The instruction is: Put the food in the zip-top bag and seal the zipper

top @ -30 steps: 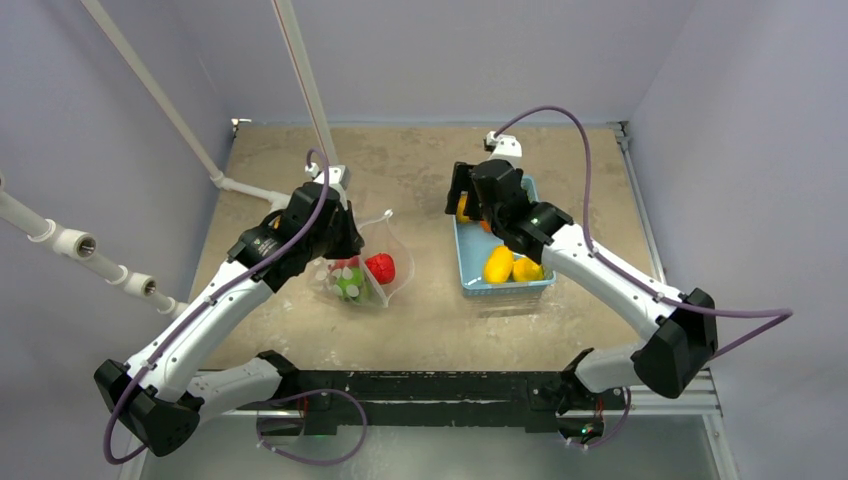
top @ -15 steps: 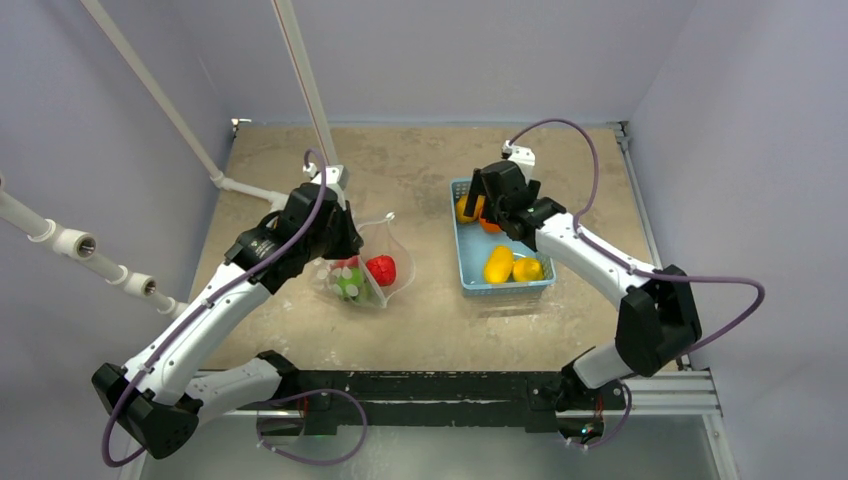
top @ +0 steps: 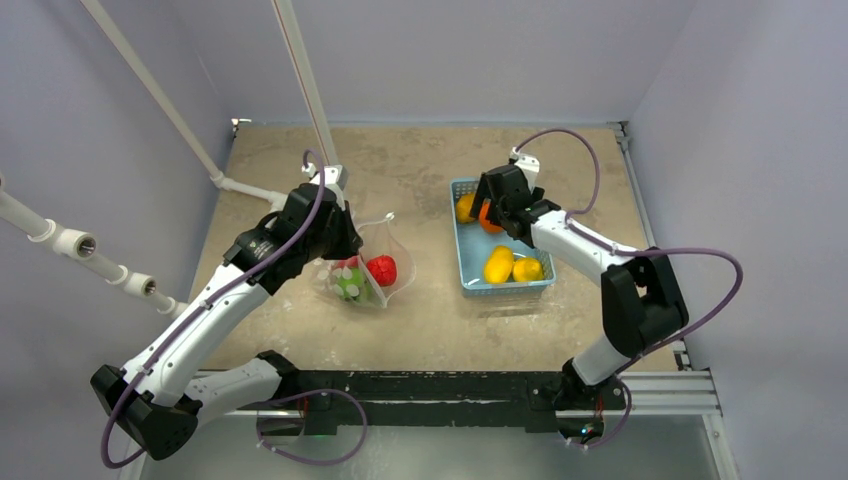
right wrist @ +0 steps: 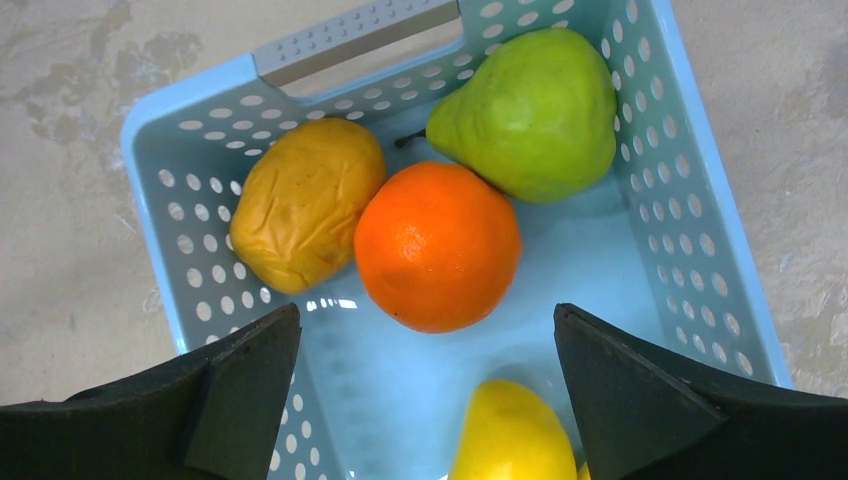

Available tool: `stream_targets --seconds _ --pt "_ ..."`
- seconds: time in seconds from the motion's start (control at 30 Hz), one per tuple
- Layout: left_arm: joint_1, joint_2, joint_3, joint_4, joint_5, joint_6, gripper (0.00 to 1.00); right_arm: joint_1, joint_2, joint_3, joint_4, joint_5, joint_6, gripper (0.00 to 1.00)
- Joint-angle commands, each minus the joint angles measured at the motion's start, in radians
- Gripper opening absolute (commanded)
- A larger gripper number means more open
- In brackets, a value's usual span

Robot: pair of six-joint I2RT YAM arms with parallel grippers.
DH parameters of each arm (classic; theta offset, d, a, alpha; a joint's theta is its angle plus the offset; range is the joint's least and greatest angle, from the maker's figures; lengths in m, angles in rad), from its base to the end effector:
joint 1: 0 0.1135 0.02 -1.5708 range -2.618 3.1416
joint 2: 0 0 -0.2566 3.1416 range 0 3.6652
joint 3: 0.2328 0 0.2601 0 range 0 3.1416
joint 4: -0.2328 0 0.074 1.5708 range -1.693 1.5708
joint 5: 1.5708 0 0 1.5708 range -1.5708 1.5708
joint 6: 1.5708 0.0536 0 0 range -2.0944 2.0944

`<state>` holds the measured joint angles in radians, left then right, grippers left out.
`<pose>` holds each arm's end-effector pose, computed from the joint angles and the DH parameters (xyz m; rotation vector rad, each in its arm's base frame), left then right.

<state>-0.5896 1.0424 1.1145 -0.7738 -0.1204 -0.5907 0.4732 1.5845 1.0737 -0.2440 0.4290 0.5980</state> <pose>0.1996 -0.1258 0.3311 -0.0659 2.3125 -0.4815 0.3333 0.1456 0.2146 0.3494 2.2171 0.0743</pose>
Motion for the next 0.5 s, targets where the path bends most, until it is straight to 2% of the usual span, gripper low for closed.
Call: stream_targets --seconds 0.0,0.47 --pt "-0.001 -0.021 0.012 0.02 -0.012 0.0 0.0 -0.014 0.02 -0.012 0.079 -0.01 0.02 0.99" --pt "-0.001 -0.012 0.016 0.019 -0.019 0.002 0.0 -0.047 0.121 -0.004 0.148 -0.034 0.014 0.94"
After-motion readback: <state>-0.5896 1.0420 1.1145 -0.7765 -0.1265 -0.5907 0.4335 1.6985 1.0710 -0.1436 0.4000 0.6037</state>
